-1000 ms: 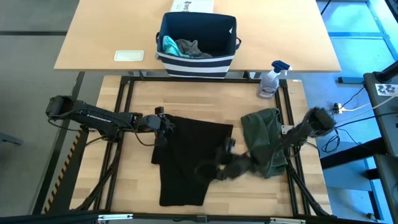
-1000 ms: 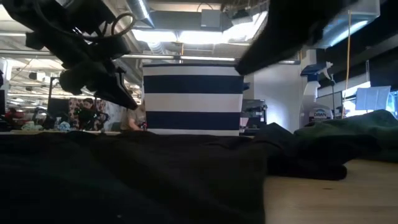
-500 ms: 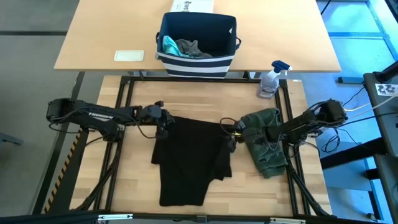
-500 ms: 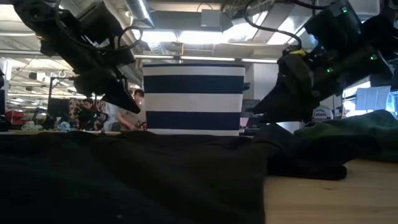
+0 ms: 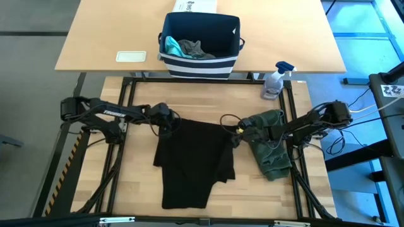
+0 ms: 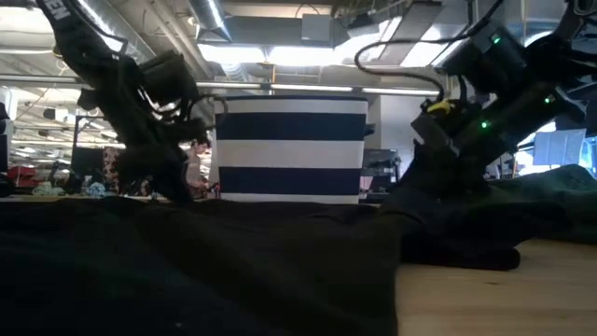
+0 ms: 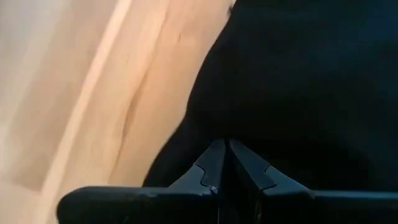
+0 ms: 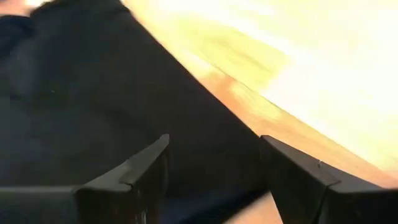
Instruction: Fold Laundry from Bin
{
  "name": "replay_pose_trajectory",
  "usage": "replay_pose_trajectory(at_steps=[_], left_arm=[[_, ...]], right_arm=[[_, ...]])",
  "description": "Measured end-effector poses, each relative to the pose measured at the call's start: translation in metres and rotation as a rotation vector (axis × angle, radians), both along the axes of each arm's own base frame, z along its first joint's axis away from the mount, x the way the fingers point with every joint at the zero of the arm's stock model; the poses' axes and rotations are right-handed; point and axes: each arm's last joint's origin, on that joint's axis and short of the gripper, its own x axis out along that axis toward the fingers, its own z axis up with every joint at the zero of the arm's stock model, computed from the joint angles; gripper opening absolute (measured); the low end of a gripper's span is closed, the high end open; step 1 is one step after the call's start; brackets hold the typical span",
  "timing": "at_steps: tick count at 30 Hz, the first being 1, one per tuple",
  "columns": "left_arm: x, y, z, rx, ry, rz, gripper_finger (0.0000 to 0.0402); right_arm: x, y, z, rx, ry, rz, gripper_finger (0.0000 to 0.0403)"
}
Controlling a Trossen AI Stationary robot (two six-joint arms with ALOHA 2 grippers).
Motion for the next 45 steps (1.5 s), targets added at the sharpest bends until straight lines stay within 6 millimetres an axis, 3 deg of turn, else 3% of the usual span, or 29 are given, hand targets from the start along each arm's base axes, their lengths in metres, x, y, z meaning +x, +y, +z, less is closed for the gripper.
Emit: replay_pose_trajectory(at_steps=[7,18,22,25,29,34,40,45], left_arm=[[-0.006,0.000,-0.004,-0.050,0.069,0.066,0.0014],[-0.011,0.000,-0.007,-0.026,0.132,0.116,0.0014],[-0.012,-0.001,0.000,-0.002,0.092,0.110,0.0014],[-0.010,-0.007,0.018,0.039,0.024,0.090,0.0014],[-0.010,-0.018,0.045,0.112,-0.072,0.050,0.0014],[-0.013,-0.039,0.070,0.123,-0.170,-0.054,0.0014],[-0.019,-0.086,0.069,0.061,-0.129,-0.291,0.0014],[-0.026,-0.125,0.056,0.035,-0.032,-0.478,0.0014]], right_arm=[[-0.012,-0.005,-0.012,0.068,0.136,-0.088,0.0241],[-0.015,-0.007,-0.013,0.053,0.140,-0.156,0.0241],[-0.005,-0.005,-0.001,0.031,0.045,-0.088,0.0241],[0.006,-0.001,0.013,0.032,0.009,0.002,0.0241],[0.020,0.018,0.032,-0.004,-0.025,0.147,0.0241],[0.024,0.056,0.048,-0.100,0.015,0.256,0.0241],[0.012,0.109,0.048,-0.229,0.053,0.404,0.0241],[0.017,0.145,0.041,-0.273,0.078,0.504,0.0241]])
